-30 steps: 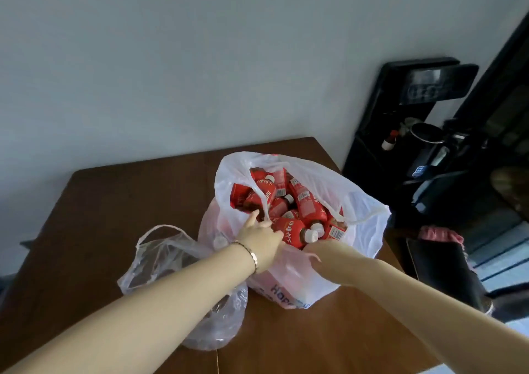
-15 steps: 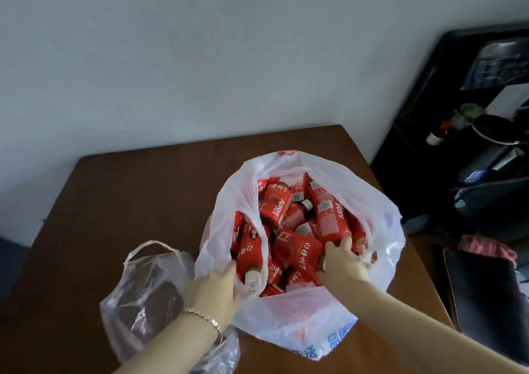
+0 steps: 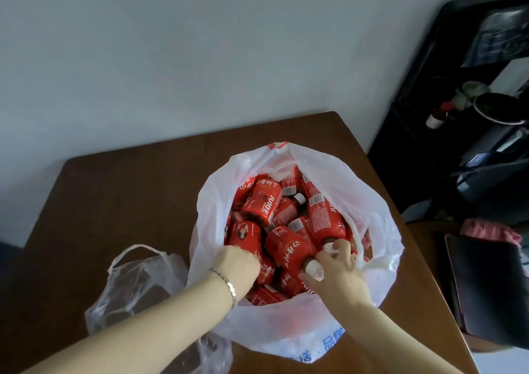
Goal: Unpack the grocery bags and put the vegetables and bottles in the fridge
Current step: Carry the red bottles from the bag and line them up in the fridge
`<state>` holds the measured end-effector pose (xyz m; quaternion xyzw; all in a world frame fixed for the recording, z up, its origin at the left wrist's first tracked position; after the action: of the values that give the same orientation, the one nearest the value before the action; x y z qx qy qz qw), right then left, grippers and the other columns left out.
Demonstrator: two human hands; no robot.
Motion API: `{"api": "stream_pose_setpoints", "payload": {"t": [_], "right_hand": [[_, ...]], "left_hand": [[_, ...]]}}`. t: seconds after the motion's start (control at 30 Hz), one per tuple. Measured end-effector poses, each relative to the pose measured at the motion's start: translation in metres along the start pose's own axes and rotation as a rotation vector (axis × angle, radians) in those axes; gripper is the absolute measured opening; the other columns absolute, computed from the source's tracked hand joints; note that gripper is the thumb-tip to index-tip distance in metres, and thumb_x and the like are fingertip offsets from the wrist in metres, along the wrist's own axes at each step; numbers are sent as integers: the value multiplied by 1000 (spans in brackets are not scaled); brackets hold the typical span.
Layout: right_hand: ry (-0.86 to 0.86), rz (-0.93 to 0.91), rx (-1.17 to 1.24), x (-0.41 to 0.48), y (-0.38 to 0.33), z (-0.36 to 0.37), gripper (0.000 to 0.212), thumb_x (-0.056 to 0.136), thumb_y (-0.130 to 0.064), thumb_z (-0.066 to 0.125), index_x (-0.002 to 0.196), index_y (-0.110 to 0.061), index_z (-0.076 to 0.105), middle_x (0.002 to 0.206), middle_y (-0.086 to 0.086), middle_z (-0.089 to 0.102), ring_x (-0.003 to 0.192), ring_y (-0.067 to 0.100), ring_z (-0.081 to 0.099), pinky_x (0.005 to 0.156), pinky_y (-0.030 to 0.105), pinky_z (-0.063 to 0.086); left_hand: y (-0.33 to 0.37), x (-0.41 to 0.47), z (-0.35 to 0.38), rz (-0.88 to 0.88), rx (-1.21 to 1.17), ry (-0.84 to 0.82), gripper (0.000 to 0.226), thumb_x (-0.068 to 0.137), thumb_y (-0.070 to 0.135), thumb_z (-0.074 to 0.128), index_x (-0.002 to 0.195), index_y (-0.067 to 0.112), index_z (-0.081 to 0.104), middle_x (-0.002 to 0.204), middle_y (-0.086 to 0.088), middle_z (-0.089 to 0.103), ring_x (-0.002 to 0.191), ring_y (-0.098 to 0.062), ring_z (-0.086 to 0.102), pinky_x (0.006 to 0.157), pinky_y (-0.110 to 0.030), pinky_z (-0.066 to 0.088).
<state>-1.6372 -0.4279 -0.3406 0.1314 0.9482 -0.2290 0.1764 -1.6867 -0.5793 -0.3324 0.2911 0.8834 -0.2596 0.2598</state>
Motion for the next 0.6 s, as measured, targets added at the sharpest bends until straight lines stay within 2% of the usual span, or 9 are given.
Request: {"api": "stream_pose_setpoints", "payload": {"t": [0.1, 0.17, 0.27, 0.43, 0.53, 0.6], "right_hand": [[17, -25, 34, -3, -9, 5, 42, 88, -54, 52, 116, -23, 50, 128, -3, 36, 103, 16, 56, 77, 25, 53], [3, -32, 83, -4, -17, 7, 39, 88, -52, 52, 111, -20, 48, 108, -5, 51, 88, 16, 61, 66, 26, 49], [16, -42, 145, -8, -30, 6, 33, 86, -50, 55, 98, -22, 43, 90, -7, 55, 78, 15, 59, 62, 25, 46], [52, -41, 161, -21, -38, 0, 33, 82, -49, 58, 89, -23, 39, 76, -10, 52, 65, 10, 53, 52, 17, 37], [73, -64, 185, -26, -41, -8, 31, 81, -45, 61, 88, -22, 41, 69, -14, 49, 57, 5, 49, 49, 14, 37], [92, -70, 211, -28, -44, -15, 33, 78, -44, 65, 88, -21, 44, 70, -13, 53, 59, 7, 54, 51, 18, 43]], "left_hand": [[-41, -14, 10, -194, -214, 14, 54, 87, 64, 40, 112, 18, 54, 104, 0, 63, 94, -19, 61, 69, -27, 41], [-45, -17, 13, -239, -321, 80, 64, 77, 73, 46, 115, 21, 48, 106, 2, 62, 96, -18, 60, 72, -28, 41], [-21, -21, 19, -211, -381, 176, 64, 80, 61, 55, 127, 19, 40, 121, -3, 54, 106, -20, 55, 85, -30, 44], [-7, -32, 18, -159, -458, 322, 44, 94, 32, 46, 136, 22, 36, 135, -8, 39, 112, -25, 51, 97, -30, 42], [-9, -38, 0, -147, -587, 424, 44, 90, 31, 53, 131, 21, 41, 132, -3, 37, 110, -21, 51, 95, -26, 44], [-12, -43, -18, -130, -648, 530, 41, 89, 33, 55, 127, 22, 43, 128, 0, 38, 109, -16, 49, 94, -24, 46]]}}
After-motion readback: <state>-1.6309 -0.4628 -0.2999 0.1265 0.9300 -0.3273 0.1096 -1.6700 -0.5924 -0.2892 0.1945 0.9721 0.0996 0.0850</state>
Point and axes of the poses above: each hand's wrist, its own x-axis towards the middle knuckle, its own z-axis out of the palm, y = z × x, the point moved 7 cm from there along x, towards the middle knuckle
